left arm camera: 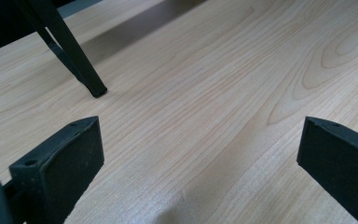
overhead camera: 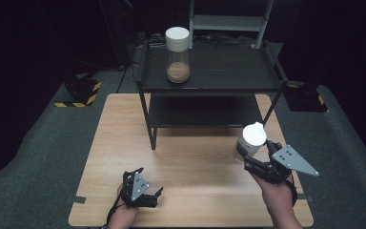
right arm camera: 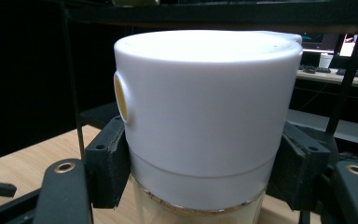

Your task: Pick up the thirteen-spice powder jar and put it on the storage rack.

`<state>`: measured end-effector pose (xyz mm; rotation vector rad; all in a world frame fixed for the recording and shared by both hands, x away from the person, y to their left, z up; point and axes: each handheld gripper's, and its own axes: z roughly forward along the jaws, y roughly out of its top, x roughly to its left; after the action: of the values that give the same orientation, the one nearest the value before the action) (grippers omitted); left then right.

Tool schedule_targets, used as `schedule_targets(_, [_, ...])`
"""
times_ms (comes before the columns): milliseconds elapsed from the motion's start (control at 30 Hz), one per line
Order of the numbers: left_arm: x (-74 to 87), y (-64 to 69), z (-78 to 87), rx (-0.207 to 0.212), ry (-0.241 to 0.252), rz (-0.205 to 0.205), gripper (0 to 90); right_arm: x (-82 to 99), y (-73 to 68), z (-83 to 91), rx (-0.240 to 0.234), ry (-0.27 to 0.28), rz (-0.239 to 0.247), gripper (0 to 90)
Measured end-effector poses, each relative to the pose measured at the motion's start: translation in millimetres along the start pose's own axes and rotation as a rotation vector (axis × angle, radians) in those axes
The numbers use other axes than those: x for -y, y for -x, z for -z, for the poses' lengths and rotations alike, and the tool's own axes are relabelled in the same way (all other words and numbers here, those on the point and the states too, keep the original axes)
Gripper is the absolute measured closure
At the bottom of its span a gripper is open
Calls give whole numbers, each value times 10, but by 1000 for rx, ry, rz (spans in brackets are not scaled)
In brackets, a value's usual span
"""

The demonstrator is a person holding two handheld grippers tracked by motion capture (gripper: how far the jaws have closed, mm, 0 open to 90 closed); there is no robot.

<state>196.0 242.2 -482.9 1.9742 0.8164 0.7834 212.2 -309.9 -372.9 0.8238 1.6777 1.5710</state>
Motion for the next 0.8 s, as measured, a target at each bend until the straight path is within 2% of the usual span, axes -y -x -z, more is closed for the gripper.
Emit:
schedule_targets(267, [-3,6,0,0,-1,-10,7,-139,24,-51,5,2,-11,300])
schedule_targets(600, [-3,3,-1,3,-1,-8,7,-406,51,-125,18,32,6,300])
schedule_targets(800, [3,-1,2,4,1,-6,7,-522,95,-183,26,47,-3,300])
